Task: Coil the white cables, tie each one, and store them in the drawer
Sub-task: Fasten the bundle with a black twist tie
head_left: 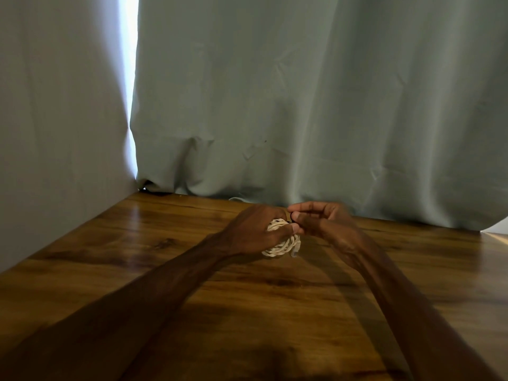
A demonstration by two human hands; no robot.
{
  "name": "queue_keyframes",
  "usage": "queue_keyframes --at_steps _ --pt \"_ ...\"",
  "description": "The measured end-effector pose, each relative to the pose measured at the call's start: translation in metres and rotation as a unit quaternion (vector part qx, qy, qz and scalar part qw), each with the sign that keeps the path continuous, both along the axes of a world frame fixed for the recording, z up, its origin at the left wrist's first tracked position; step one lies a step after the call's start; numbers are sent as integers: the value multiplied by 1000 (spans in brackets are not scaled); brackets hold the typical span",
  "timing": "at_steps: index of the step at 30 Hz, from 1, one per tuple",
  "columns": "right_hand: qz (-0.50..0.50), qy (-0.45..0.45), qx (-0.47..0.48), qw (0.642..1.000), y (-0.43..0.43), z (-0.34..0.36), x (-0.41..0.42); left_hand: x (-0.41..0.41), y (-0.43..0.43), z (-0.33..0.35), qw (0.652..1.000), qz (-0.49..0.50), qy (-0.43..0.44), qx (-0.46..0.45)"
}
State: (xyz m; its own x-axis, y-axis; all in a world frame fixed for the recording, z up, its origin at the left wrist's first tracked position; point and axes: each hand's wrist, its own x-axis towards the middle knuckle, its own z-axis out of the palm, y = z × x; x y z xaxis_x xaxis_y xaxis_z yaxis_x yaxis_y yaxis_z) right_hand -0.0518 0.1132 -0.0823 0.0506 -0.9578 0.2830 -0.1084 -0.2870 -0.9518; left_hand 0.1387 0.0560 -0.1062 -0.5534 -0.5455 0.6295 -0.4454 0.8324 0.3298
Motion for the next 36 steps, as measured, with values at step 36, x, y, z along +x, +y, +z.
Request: queue_keyframes --at_steps 36 --pt "-53 112 -142 982 -12 -3 6 5 -13 -3 999 29 29 21"
